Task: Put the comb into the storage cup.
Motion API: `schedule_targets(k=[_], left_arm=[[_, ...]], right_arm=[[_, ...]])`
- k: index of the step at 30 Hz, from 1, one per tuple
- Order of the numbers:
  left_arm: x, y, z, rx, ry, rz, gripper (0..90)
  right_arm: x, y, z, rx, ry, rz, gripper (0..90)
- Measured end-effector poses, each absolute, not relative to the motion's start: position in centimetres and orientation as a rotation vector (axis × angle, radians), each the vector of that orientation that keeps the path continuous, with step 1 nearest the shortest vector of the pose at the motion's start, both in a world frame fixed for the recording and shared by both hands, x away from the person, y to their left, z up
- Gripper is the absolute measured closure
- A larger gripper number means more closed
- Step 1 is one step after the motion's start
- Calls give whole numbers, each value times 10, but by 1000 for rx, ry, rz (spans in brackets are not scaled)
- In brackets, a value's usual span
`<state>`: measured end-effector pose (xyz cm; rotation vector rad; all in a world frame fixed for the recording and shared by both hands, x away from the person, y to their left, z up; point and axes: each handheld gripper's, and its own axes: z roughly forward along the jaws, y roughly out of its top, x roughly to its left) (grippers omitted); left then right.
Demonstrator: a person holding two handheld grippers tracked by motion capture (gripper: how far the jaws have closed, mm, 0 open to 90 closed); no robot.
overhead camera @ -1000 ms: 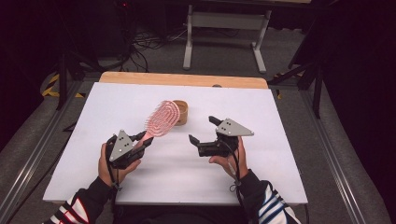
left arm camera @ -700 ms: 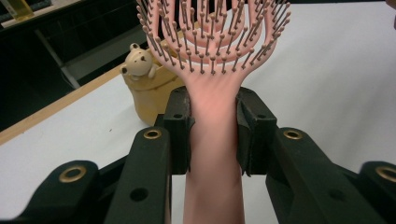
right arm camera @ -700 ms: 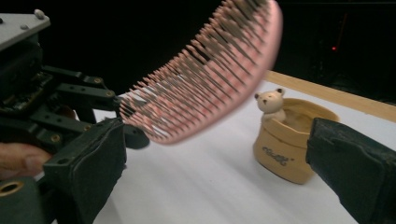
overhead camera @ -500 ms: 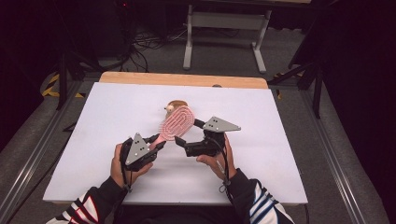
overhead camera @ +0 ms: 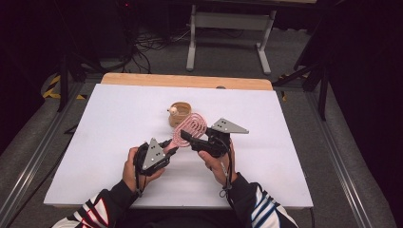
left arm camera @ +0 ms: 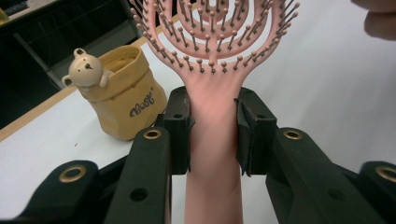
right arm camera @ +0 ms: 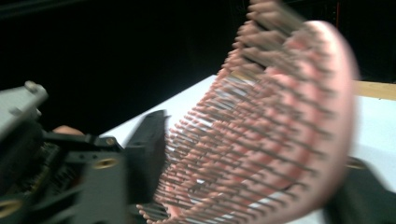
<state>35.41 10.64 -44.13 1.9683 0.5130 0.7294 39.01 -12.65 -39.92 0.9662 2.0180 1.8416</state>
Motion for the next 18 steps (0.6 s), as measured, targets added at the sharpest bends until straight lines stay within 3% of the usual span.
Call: schedule_targets(k=[7, 18], left_arm=[[353, 102, -445, 1989, 499, 739, 695], [352, 100, -445, 1992, 467, 727, 690]], right_arm=[[380, -124, -399, 881, 2069, 1925, 616], [361, -115, -391, 677, 2046, 1803, 630]])
